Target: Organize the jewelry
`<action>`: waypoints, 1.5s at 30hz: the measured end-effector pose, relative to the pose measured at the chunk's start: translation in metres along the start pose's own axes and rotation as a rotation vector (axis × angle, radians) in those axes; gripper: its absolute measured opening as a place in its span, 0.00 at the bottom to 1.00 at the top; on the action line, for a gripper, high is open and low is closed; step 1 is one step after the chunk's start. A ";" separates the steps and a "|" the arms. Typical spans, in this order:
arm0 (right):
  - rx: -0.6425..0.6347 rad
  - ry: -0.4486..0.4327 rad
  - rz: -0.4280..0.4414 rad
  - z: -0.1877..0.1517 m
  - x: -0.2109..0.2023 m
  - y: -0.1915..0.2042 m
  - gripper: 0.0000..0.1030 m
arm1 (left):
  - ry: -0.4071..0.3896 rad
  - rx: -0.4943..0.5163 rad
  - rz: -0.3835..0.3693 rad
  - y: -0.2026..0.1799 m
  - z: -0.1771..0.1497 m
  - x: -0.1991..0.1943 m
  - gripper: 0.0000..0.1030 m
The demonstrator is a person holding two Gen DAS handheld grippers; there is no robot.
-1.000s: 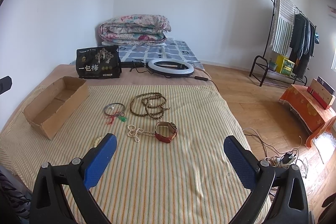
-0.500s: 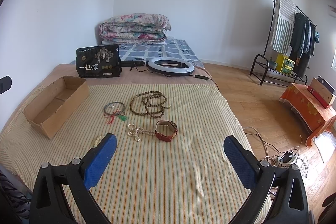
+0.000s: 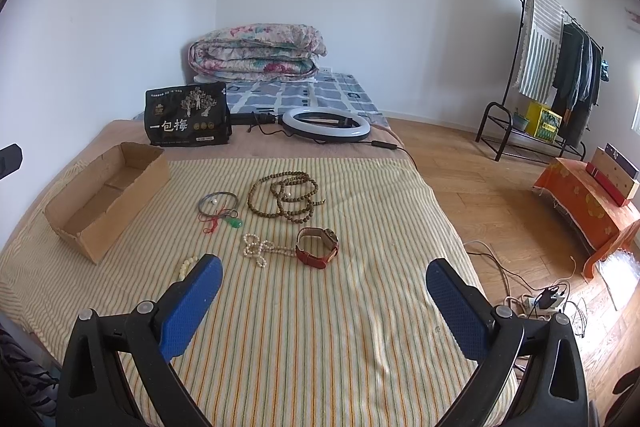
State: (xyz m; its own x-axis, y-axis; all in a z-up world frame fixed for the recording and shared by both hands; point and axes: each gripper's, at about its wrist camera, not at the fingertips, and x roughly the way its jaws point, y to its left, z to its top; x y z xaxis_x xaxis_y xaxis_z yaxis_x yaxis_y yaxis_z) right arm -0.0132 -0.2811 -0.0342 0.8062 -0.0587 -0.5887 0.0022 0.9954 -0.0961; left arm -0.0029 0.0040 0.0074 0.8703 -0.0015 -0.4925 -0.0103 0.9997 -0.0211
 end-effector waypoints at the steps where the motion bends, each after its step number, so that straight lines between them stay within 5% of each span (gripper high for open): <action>1: 0.000 -0.001 -0.001 0.000 0.000 0.000 1.00 | 0.000 0.000 0.000 0.000 0.000 0.000 0.99; 15: 0.006 0.002 -0.008 -0.001 0.001 -0.002 1.00 | 0.017 0.013 -0.001 -0.003 -0.010 0.008 0.99; 31: 0.047 0.052 -0.039 0.006 0.016 -0.034 1.00 | 0.166 0.080 -0.091 -0.021 -0.018 0.036 0.99; 45: 0.011 0.189 0.034 0.029 0.089 -0.046 1.00 | 0.286 0.185 -0.168 -0.060 -0.030 0.085 0.95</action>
State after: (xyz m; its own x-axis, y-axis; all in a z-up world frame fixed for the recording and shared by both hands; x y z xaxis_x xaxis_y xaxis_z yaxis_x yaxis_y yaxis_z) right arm 0.0760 -0.3299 -0.0590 0.6807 -0.0371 -0.7316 -0.0157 0.9977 -0.0652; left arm 0.0570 -0.0568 -0.0592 0.6797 -0.1464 -0.7188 0.2332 0.9722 0.0225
